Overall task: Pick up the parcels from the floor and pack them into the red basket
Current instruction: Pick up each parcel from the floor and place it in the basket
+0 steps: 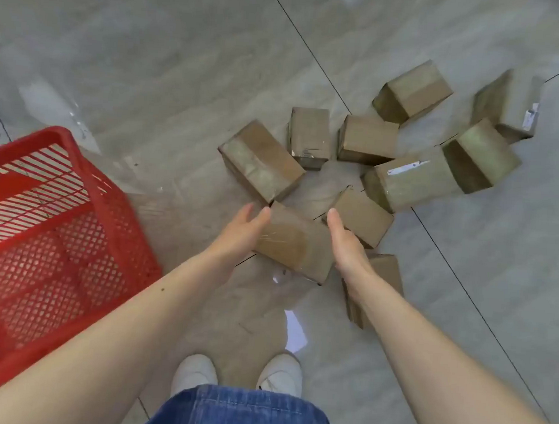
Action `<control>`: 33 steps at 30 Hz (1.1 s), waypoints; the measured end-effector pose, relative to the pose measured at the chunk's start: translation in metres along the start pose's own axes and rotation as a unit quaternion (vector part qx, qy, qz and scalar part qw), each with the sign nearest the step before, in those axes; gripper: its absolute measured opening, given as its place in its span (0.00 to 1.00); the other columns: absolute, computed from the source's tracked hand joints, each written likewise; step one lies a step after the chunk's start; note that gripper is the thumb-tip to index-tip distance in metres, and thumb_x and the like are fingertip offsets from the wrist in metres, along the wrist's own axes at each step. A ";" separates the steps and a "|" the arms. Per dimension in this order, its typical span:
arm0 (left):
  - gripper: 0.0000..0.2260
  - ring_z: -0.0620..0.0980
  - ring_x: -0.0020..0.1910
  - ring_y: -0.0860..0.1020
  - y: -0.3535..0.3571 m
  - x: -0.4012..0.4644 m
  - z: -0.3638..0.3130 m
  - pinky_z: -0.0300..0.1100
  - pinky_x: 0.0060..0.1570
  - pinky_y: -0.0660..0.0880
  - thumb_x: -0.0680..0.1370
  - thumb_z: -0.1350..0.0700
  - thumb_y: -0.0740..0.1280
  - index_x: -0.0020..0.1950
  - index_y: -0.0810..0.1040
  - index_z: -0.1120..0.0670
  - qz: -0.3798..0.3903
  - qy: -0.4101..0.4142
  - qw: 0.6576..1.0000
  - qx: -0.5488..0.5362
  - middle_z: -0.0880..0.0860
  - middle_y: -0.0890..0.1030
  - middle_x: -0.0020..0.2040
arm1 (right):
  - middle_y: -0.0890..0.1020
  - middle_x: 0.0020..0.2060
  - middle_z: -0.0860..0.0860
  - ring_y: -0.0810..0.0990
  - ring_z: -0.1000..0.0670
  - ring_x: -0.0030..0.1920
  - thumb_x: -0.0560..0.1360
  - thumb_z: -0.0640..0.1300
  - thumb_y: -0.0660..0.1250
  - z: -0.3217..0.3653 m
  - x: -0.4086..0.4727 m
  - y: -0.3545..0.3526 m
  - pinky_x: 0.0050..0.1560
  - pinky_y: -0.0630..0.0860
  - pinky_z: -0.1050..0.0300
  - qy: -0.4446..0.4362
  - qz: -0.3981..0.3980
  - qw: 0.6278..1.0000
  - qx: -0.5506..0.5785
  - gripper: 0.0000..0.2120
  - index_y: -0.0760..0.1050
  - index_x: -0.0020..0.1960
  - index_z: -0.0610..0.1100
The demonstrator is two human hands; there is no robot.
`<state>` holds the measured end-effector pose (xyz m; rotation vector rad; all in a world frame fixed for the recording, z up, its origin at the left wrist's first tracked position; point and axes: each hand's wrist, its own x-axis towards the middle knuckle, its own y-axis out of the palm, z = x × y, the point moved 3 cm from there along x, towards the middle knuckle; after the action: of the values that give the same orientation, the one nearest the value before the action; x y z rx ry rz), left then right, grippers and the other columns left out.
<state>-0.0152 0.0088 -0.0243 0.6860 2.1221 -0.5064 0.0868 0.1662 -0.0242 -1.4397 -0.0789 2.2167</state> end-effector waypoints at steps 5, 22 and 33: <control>0.34 0.48 0.79 0.57 0.015 0.046 0.040 0.41 0.72 0.55 0.80 0.41 0.60 0.81 0.50 0.51 0.027 -0.019 0.999 0.036 0.47 0.55 0.81 | 0.60 0.78 0.47 0.60 0.45 0.77 0.74 0.72 0.54 -0.039 0.046 0.013 0.74 0.59 0.50 0.047 -0.009 0.998 0.031 0.45 0.54 0.80 0.42; 0.17 0.43 0.56 0.72 -0.035 -0.063 -0.014 0.36 0.55 0.66 0.78 0.48 0.68 0.65 0.71 0.46 -0.055 0.066 0.996 0.014 0.45 0.69 0.59 | 0.78 0.52 0.51 0.77 0.46 0.50 0.68 0.67 0.65 0.019 -0.059 0.012 0.55 0.73 0.53 -0.059 -0.196 0.973 0.105 0.21 0.77 0.43 0.49; 0.21 0.48 0.54 0.81 -0.163 -0.188 -0.074 0.53 0.58 0.78 0.68 0.41 0.65 0.59 0.81 0.44 -0.227 0.099 0.969 -0.010 0.53 0.81 0.57 | 0.81 0.50 0.54 0.80 0.53 0.51 0.72 0.44 0.75 0.142 -0.203 0.046 0.50 0.75 0.64 -0.182 -0.114 0.968 0.130 0.14 0.75 0.54 0.51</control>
<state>-0.0657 -0.1300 0.1886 0.2387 2.4820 -0.6806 0.0110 0.0685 0.1959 -0.8319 -0.0696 2.1763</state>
